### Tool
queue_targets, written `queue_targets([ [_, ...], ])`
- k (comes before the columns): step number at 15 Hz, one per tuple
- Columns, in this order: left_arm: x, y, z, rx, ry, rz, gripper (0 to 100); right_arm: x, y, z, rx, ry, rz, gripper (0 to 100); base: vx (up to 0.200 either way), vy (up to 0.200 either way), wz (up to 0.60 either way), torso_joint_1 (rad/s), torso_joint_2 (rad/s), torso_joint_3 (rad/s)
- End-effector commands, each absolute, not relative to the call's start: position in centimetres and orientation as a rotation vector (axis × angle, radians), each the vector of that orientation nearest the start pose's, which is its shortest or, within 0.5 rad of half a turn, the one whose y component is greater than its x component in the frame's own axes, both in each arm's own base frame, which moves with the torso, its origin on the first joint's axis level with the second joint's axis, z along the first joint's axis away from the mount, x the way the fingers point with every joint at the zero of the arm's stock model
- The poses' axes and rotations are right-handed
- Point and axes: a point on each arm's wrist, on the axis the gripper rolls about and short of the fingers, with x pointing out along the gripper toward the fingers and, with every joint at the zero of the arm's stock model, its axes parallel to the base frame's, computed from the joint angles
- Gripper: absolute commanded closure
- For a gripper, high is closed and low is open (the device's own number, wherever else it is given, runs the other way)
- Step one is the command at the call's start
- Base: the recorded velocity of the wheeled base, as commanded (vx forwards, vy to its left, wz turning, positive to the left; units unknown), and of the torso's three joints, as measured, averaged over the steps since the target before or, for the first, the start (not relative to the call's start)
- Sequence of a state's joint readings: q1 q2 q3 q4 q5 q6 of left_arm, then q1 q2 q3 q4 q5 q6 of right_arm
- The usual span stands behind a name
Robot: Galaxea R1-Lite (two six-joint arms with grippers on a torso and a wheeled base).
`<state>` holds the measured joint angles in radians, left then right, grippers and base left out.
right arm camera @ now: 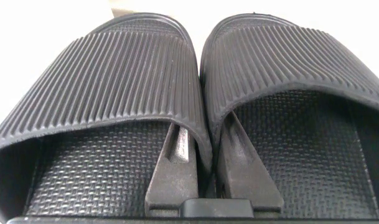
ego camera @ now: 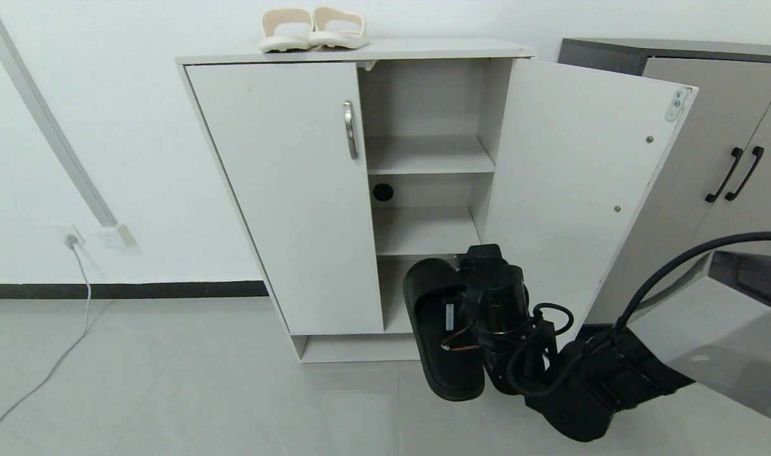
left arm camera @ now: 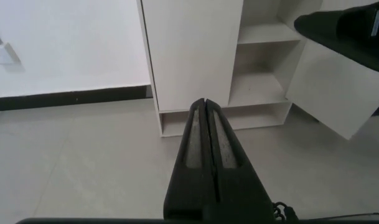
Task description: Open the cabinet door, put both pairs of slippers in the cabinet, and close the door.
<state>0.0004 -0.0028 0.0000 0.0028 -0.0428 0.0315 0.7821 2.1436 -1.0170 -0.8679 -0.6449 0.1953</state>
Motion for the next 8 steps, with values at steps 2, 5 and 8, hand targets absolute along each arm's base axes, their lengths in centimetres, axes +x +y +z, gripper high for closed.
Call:
queue_targets([
  [2, -2.3, -0.1, 7.5, 0.031, 0.002, -0.043, 100, 29.3, 28.2, 8.1, 0.002, 0.223, 0.135, 100, 0.000, 0.000, 0.00, 0.000, 0.00, 0.000],
  [5, -2.3, -0.1, 7.5, 0.031, 0.002, -0.043, 100, 28.7, 28.9, 7.7, 0.004, 0.220, 0.163, 100, 0.000, 0.000, 0.00, 0.000, 0.00, 0.000],
  [8, -2.3, -0.1, 7.5, 0.031, 0.002, -0.043, 100, 28.7, 29.0, 7.5, 0.000, 0.222, 0.163, 100, 0.000, 0.000, 0.00, 0.000, 0.00, 0.000],
])
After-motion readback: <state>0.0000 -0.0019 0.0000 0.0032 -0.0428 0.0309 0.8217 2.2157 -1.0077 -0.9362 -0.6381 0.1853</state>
